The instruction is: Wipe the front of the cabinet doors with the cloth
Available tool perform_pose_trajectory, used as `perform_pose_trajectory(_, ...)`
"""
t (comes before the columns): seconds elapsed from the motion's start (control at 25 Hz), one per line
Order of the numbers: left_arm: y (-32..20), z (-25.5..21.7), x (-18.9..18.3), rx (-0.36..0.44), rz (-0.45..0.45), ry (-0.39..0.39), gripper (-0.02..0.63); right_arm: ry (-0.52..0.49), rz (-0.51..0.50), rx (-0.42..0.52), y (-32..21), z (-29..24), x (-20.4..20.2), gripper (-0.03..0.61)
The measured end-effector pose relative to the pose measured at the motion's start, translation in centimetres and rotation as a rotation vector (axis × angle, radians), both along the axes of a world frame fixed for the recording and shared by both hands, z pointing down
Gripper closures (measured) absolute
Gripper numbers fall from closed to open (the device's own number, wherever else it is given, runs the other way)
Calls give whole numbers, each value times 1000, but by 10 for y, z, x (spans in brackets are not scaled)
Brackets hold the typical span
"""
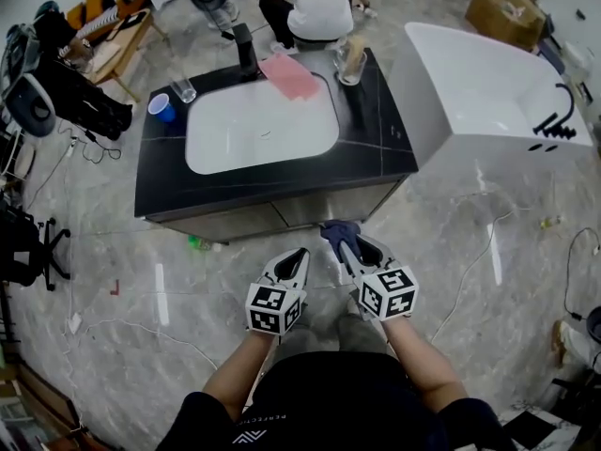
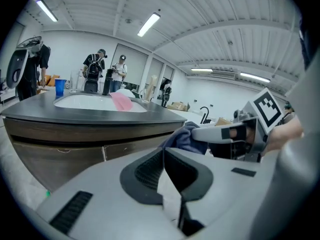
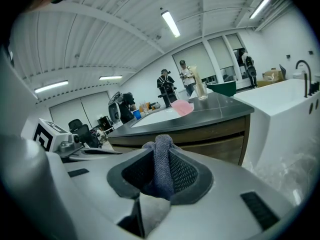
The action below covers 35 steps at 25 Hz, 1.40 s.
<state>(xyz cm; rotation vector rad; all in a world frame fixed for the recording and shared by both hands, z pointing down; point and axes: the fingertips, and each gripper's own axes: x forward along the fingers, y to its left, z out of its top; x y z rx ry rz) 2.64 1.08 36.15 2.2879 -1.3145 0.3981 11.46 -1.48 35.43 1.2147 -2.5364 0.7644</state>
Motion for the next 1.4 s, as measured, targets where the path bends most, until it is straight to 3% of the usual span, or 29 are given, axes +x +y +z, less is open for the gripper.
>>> perform_pose_trajectory(0.44,12,-31,-20,80,-37,20,597,3,-80,35,27,-24,-31,472)
perform_pose_trajectory(1.04,46,-28,-48,60,-93,35,597,6,-146,26,60,-22,-62,474)
perform_pose_trajectory(1.4,47,-26,-58,50,-115,28,597,6,-128,22,63,-20,-62,474)
